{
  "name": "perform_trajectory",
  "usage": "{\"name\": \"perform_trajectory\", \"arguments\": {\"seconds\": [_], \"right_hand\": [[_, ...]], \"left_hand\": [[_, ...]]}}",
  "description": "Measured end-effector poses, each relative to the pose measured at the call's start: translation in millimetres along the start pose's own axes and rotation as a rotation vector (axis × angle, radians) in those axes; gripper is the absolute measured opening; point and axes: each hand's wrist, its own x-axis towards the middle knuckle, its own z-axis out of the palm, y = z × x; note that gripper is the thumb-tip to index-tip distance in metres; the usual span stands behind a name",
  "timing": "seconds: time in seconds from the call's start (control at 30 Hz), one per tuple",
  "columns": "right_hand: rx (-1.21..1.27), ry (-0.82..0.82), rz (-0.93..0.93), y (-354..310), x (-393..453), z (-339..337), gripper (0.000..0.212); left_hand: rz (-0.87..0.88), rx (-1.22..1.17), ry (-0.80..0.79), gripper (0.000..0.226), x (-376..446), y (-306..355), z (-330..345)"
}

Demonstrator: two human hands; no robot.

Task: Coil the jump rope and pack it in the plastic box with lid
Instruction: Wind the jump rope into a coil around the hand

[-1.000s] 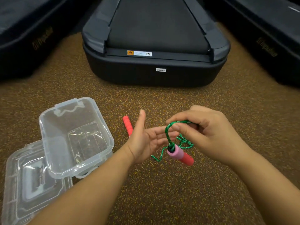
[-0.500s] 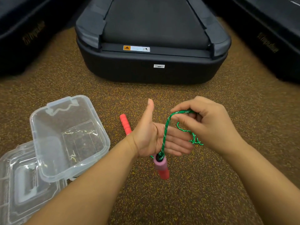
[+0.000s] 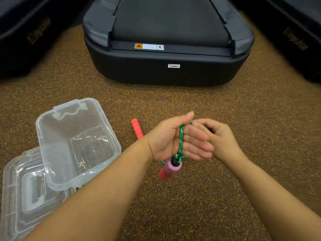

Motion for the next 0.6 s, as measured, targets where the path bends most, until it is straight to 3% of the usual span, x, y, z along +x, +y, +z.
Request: {"name": "perform_trajectory", "arguments": {"seconds": [0.1, 0.27, 0.4, 0.6], "right_hand": [[-0.035, -0.077, 0.028, 16, -10, 11, 0.041], [-0.24, -0.091, 0.058, 34, -23, 29, 0.039], [-0.355, -0.173, -0.033, 40, -32, 36, 0.017], [-0.565, -0.271, -0.085, 30, -41, 42, 0.029]], "left_hand": [[0.084, -0.044, 0.104, 0.053, -1, 0, 0], [0.153, -0.108, 0.25, 0.06, 0, -2, -5], [0.207, -0.11, 0.355, 0.059, 1, -5, -12], [0.202, -0.121, 0.474, 0.069, 0, -10, -23]]}}
